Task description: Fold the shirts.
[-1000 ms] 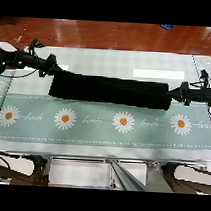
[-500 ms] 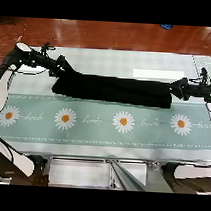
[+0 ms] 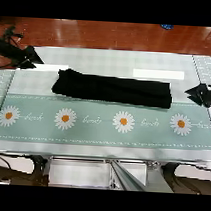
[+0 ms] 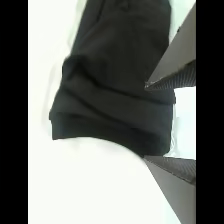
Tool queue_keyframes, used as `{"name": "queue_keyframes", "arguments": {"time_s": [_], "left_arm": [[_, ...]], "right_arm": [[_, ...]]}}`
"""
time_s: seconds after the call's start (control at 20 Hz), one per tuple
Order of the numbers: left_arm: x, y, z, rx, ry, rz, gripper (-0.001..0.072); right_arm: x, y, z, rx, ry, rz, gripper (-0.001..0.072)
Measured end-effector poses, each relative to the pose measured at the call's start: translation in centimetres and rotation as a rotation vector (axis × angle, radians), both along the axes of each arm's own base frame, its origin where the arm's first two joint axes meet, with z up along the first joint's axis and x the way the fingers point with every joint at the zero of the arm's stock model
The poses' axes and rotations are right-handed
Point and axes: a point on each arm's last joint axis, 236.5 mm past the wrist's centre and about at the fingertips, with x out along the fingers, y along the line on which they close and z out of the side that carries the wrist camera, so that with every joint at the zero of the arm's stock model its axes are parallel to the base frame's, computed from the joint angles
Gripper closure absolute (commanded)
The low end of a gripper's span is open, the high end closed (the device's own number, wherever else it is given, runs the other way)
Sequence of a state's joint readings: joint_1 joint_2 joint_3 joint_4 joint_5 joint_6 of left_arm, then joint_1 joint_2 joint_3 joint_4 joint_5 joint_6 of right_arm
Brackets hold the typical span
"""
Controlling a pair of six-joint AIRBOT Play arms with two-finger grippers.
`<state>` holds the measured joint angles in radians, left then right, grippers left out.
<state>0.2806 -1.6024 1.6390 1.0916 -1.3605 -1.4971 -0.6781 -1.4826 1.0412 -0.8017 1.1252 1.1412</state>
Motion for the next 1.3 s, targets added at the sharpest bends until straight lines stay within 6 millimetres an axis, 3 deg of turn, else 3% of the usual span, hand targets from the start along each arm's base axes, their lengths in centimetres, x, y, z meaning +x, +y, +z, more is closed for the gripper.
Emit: {"name": "queue_keyframes", "arguments": {"time_s": [0.1,0.2,0.45,0.65,0.7,0.8,0.85,0.9,1.1,1.3], "left_arm": [[-1.2,-0.5,2.1,0.054,-0.097,0.017,0.0205],[-2.8,-2.6,2.9,0.083,-0.167,-0.011,0.0205],[-6.7,-8.2,1.3,0.108,-0.212,-0.128,0.0204],[-7.6,-10.7,0.8,0.107,-0.231,-0.181,0.0205],[-7.6,-11.1,0.8,0.104,-0.234,-0.189,0.0204],[-7.8,-11.8,0.7,0.100,-0.238,-0.203,0.0215],[-7.8,-12.1,0.5,0.098,-0.237,-0.208,0.0388],[-7.9,-12.3,0.4,0.097,-0.234,-0.215,0.0686],[-8.1,-14.5,0.3,0.068,-0.242,-0.258,0.0691],[-9.2,-21.1,-0.7,-0.004,-0.241,-0.433,0.0692]], "right_arm": [[-0.5,0.4,-1.3,0.002,0.022,-0.026,0.0298],[0.0,1.3,-1.9,0.008,0.018,-0.039,0.0298],[2.3,4.8,-3.3,0.054,0.011,-0.002,0.0298],[3.5,8.2,-4.9,0.103,0.041,0.053,0.0303],[3.6,9.2,-5.2,0.119,0.051,0.068,0.0348],[3.9,10.7,-5.9,0.116,0.061,0.106,0.0679],[3.8,11.6,-5.9,0.121,0.063,0.135,0.0680],[3.9,12.2,-5.7,0.123,0.056,0.168,0.0681],[3.8,14.2,-1.1,0.149,-0.009,0.270,0.0680],[0.9,15.2,5.8,0.079,-0.095,0.366,0.0680]]}}
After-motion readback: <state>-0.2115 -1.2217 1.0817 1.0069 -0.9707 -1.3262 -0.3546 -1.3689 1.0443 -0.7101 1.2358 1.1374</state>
